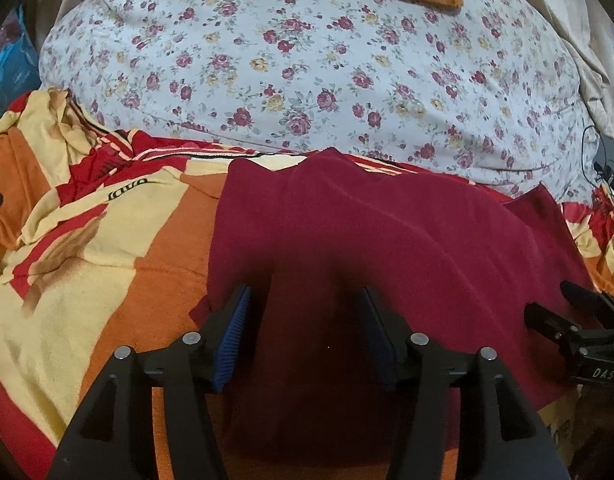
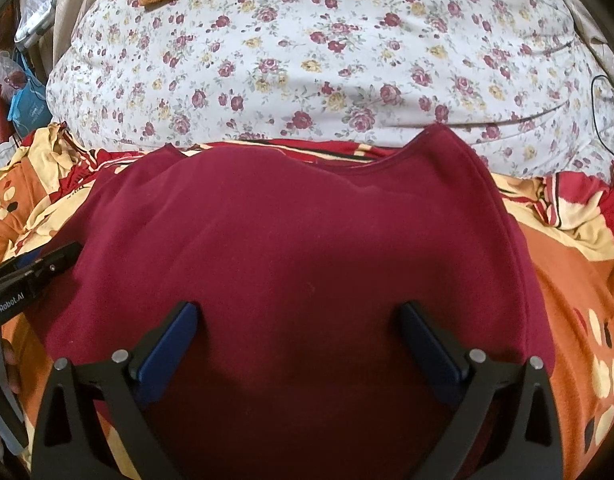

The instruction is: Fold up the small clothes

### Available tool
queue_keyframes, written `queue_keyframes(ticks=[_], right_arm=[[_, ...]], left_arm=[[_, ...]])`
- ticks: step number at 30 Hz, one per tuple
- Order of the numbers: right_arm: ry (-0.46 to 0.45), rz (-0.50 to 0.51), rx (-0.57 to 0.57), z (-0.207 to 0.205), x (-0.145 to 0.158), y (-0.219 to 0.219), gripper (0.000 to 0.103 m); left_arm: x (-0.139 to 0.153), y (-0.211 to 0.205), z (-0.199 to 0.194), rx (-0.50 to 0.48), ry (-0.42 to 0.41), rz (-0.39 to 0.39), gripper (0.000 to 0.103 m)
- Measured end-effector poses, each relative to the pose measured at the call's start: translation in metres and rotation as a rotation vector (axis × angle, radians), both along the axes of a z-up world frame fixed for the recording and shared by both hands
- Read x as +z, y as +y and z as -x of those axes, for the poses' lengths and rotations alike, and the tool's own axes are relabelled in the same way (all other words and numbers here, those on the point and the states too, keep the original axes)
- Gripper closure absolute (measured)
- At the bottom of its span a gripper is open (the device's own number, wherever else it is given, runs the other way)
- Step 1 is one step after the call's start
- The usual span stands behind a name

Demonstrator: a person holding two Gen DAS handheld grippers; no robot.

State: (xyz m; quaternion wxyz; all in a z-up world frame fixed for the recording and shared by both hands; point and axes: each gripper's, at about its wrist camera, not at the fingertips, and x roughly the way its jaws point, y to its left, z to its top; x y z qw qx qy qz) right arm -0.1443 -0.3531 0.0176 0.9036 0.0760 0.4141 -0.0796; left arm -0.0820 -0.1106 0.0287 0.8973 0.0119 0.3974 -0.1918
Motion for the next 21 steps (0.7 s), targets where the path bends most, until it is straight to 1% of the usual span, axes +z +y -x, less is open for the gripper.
queue_keyframes(ticks=[15, 18, 21], right_arm=[[0.001, 0.001, 0.0, 0.0, 0.0, 0.0, 0.0], [0.003, 0.004, 0.0, -0.001, 0.0, 0.001, 0.0], [0.01, 0.012, -0.002, 0.0, 0.004, 0.001, 0.0]], left_arm=[[0.001, -0.003, 0.001, -0.001, -0.007, -0.031, 0.056], [0.003, -0.003, 0.001, -0.007, 0.008, -0.03, 0.056], [0.015, 0.002, 0.001, -0.018, 0.049, -0.028, 0.056]])
